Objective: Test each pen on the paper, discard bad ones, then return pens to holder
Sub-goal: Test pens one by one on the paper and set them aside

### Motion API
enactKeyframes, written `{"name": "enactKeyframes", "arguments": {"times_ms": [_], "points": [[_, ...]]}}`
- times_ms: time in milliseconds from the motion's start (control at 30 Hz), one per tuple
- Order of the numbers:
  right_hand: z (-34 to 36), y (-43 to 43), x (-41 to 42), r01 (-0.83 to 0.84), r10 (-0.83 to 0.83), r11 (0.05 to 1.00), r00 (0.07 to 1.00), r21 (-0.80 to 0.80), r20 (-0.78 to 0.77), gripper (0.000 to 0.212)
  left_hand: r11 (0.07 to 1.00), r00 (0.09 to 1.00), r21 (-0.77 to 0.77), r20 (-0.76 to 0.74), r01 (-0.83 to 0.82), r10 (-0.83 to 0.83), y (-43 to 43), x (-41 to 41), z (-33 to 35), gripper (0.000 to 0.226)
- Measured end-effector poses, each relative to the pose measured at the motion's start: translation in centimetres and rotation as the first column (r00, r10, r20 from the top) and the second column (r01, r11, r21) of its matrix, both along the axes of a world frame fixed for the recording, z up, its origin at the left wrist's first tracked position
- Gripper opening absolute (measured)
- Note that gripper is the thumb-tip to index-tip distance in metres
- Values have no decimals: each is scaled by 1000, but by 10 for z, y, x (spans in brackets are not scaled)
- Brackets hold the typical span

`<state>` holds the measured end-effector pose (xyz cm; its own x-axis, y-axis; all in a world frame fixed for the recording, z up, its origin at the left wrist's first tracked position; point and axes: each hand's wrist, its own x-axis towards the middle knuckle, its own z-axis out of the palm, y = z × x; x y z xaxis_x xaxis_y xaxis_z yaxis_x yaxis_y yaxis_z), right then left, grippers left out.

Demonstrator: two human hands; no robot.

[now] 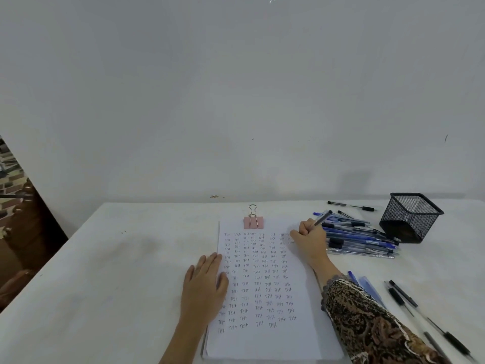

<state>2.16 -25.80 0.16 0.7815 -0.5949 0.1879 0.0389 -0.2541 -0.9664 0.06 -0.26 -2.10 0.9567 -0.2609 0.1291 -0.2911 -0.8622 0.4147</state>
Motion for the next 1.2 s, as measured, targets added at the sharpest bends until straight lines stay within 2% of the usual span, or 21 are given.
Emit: {"name": "enactKeyframes", "arguments": {"times_ms": [67, 167, 267, 433, 633, 733, 867, 967, 1033, 1100, 1200], "points": [[-3, -6, -1, -16, 13, 991, 1000, 130, 21, 52, 1000, 1000, -19, 4, 0, 0, 0, 0, -1, 56], [2, -14, -5, -51, 10, 896, 996, 441, 94, 47, 998, 1000, -65, 24, 3, -2, -1, -1, -1, 70], [15, -10, -15, -71, 47, 901, 997, 428, 67, 51, 999, 1000, -36, 20, 1, 0, 0, -1, -1, 67], [20, 4, -41, -123, 87, 916, 990, 382, 111, 27, 1000, 1000, 17, 26, 10, -10, 0, -2, -1, 79], [30, 17, -83, -163, 100, 895, 980, 415, 171, 22, 999, 999, 41, -28, 17, -16, 0, -6, 2, 61], [34, 24, -99, -143, 89, 940, 979, 309, 183, 19, 1000, 999, 22, -36, 17, -16, 0, -7, 3, 60], [34, 23, -118, -52, 26, 970, 993, 239, 112, 20, 1000, 1000, 24, -27, 14, -13, 0, -6, 4, 49], [39, 9, -131, 55, -54, 998, 998, 13, -38, 22, 1000, 1000, 8, -13, 7, -7, 0, -7, 4, 48], [39, -9, -139, 115, -142, 975, 981, -190, -134, 19, 1000, 1000, -13, -10, 8, -9, 0, -8, 5, 48], [36, -30, -148, 161, -268, 911, 931, -381, -249, 24, 1000, 1000, -12, 0, 11, -11, 0, -8, 4, 48], [23, -58, -163, 206, -430, 827, 831, -522, -353, 29, 1000, 1000, -5, 11, 13, -13, 0, -8, 3, 48]]}}
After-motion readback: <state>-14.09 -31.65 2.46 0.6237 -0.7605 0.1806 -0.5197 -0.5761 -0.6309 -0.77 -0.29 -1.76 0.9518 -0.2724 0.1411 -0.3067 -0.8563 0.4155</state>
